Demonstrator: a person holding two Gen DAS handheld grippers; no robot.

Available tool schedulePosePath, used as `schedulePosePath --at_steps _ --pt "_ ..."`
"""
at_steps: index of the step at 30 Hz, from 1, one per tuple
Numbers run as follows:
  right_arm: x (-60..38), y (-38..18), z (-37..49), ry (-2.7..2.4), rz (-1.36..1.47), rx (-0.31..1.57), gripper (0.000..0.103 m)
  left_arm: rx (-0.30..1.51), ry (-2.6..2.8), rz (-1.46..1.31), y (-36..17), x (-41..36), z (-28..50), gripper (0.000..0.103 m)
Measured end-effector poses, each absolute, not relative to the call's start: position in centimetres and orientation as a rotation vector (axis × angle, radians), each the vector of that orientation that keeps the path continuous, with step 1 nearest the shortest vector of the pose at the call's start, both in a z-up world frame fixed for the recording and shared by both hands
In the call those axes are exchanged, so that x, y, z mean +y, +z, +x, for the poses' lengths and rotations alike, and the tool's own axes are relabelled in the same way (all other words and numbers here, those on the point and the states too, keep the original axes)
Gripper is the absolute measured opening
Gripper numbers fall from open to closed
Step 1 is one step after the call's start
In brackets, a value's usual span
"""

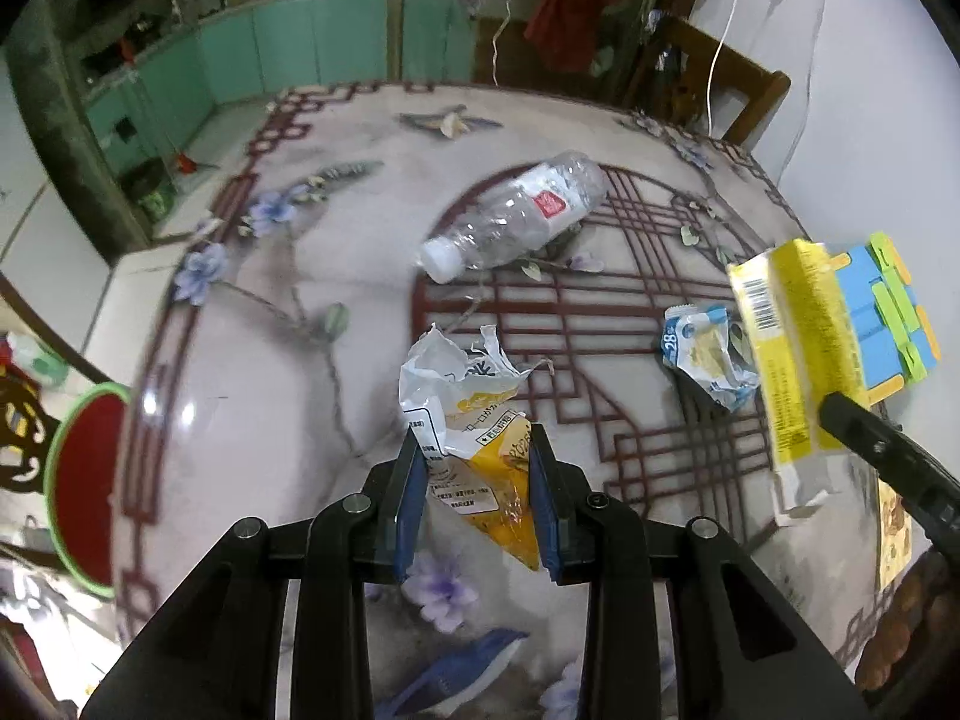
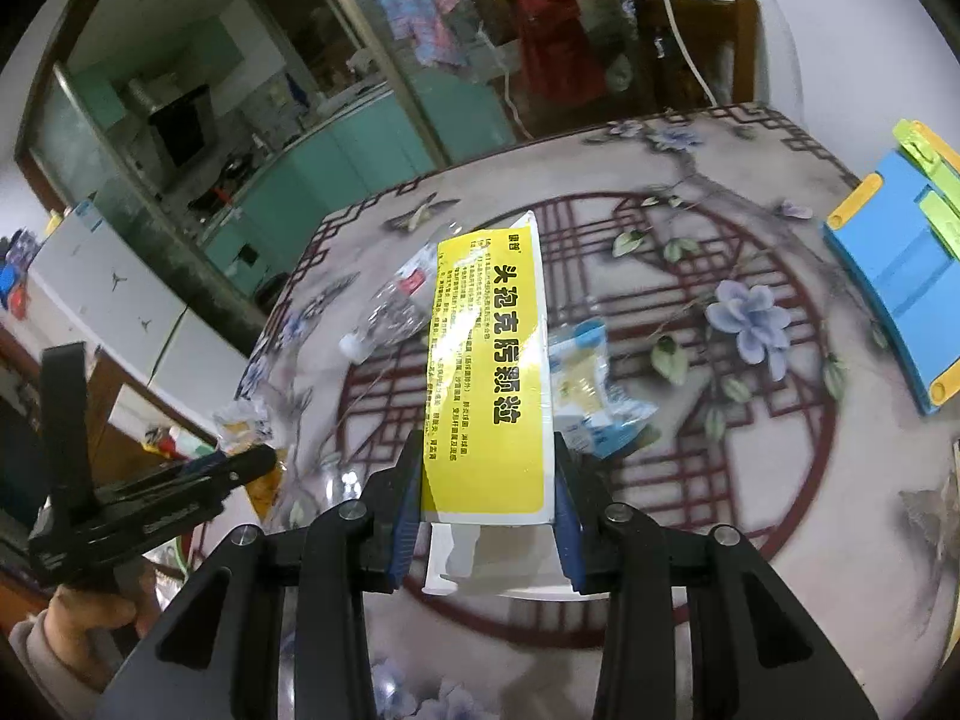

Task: Collect trash
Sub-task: 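Carry wrapper and yellow box over the red bucket and release both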

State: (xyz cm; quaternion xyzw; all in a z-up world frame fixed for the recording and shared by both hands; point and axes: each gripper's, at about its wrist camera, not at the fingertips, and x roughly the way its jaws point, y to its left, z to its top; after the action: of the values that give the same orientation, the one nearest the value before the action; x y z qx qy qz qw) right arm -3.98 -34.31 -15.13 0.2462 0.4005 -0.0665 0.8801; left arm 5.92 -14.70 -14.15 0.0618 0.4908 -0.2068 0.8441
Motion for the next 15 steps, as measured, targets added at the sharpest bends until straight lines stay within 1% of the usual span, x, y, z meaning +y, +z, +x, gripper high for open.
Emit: schedulePosePath --at_steps 7,15 --pt "-32.4 -14.6 -4.1 -0.106 0.485 0.846 0.035 0.980 -0.413 0.106 -12.4 -13.0 5.1 0.030" --pt "-30.8 -13.9 -4.1 -0.075 0.445 0.850 0.035 0.974 -0.390 0.075 -12.2 -11.3 4.5 0.031"
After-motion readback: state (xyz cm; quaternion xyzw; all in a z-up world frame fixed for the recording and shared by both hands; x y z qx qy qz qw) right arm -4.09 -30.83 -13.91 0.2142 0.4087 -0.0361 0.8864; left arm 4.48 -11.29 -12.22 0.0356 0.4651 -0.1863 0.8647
